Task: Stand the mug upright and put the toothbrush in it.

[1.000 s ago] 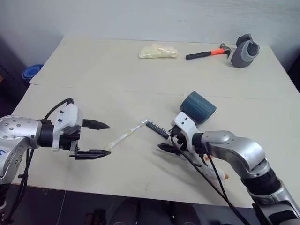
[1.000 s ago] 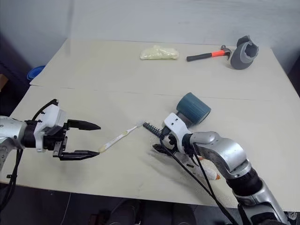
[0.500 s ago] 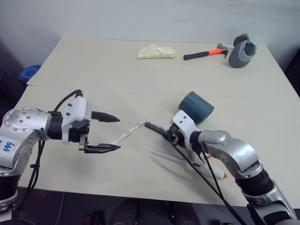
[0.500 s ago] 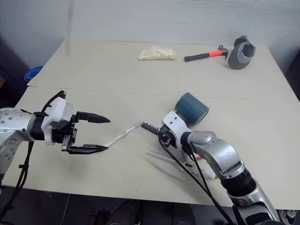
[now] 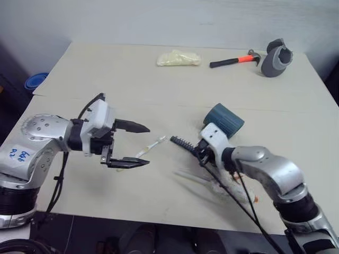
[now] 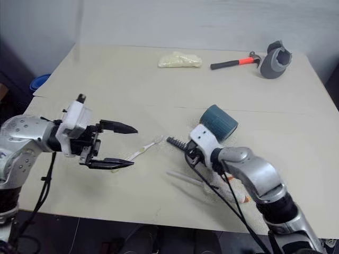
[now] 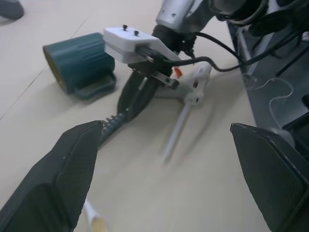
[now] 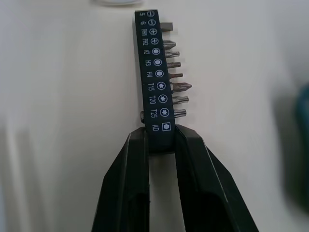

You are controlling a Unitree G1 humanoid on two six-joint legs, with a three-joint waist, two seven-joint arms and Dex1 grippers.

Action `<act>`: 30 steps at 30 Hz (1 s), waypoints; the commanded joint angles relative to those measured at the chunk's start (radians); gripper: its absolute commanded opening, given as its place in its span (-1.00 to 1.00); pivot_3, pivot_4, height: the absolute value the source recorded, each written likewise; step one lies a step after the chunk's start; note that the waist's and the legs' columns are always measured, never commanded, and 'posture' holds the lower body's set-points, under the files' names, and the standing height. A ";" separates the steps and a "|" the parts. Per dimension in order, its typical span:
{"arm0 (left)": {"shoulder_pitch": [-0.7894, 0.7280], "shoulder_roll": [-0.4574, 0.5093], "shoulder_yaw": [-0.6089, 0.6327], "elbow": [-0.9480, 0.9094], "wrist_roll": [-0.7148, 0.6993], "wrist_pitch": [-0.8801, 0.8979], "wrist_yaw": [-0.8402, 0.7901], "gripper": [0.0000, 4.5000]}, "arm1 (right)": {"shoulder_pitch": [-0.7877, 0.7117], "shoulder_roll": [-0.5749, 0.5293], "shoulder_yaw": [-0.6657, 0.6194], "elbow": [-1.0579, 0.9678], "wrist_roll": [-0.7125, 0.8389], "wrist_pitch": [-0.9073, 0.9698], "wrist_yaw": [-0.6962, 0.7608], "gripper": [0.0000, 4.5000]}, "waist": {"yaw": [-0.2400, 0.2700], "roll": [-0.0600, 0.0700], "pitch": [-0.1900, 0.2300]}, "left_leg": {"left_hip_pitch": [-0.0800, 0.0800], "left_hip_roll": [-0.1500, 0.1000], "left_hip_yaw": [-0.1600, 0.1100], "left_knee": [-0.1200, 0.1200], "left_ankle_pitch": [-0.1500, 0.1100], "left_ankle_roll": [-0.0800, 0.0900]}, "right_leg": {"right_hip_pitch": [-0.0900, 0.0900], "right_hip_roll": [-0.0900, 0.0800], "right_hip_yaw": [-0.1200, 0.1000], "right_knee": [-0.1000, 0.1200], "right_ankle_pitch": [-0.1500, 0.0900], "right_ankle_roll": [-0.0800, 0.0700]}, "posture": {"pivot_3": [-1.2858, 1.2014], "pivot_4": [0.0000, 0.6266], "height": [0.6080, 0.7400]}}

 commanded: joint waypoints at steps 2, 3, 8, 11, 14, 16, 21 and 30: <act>-0.067 -0.070 -0.071 0.003 0.008 -0.021 -0.009 1.00 | 0.036 -0.186 -0.445 -0.199 0.279 0.104 0.244 -0.82 | 0.007 0.000 0.000 | 0.000 0.000 -0.001 0.000 0.000 0.000 | 0.000 0.000 -0.001 0.000 0.000 0.000 | 0.03 -0.52 1.00; -0.086 -0.088 -0.089 0.019 0.021 -0.033 -0.012 1.00 | 0.071 -0.240 -0.554 -0.207 0.332 0.128 0.301 -0.82 | 0.015 0.000 0.000 | -0.001 0.000 -0.002 0.000 0.000 0.001 | 0.000 0.000 -0.002 -0.001 0.000 0.000 | 0.03 -0.52 1.00; -0.183 -0.193 -0.136 0.096 0.034 -0.061 -0.020 1.00 | 0.416 -0.433 -0.921 -0.145 0.277 0.111 0.429 -0.82 | 0.028 -0.001 0.000 | -0.001 -0.001 0.002 0.002 -0.003 0.004 | 0.003 0.000 -0.004 -0.003 0.001 0.001 | 0.03 -0.52 1.00; -0.207 -0.237 -0.162 0.121 0.053 -0.081 -0.024 1.00 | 0.562 -0.421 -1.034 -0.049 0.208 0.042 0.423 -0.82 | 0.021 -0.001 0.000 | 0.001 -0.002 0.006 0.004 -0.003 0.005 | 0.004 0.000 -0.001 -0.001 0.001 0.002 | 0.03 -0.52 1.00; -0.215 -0.261 -0.172 0.126 0.062 -0.089 -0.027 1.00 | 0.622 -0.387 -1.027 0.032 0.139 -0.031 0.357 -0.82 | 0.015 -0.001 0.000 | 0.003 -0.001 0.007 0.005 -0.003 0.005 | 0.004 0.000 0.000 0.001 0.001 0.002 | 0.03 -0.52 1.00; -0.220 -0.271 -0.175 0.125 0.063 -0.091 -0.026 1.00 | 0.593 -0.298 -1.014 0.084 0.139 -0.032 0.282 -0.82 | 0.012 -0.001 0.000 | 0.003 -0.001 0.007 0.005 -0.002 0.004 | 0.004 0.000 0.000 0.001 0.001 0.002 | 0.03 -0.52 1.00; -0.226 -0.268 -0.168 0.125 0.071 -0.090 -0.025 1.00 | 0.534 -0.152 -0.947 0.220 0.063 -0.110 0.118 -0.25 | 0.007 0.002 -0.001 | 0.002 0.000 0.005 0.005 -0.002 0.004 | 0.003 -0.001 0.000 0.001 0.001 0.002 | 0.03 -0.52 1.00; -0.192 -0.237 -0.140 0.080 0.059 -0.063 -0.004 1.00 | 0.454 -0.273 -0.866 0.138 0.134 -0.078 0.143 0.65 | -0.001 0.003 -0.001 | 0.002 0.000 0.005 0.004 -0.002 0.004 | 0.003 -0.001 0.000 0.000 0.001 0.002 | 0.03 -0.52 1.00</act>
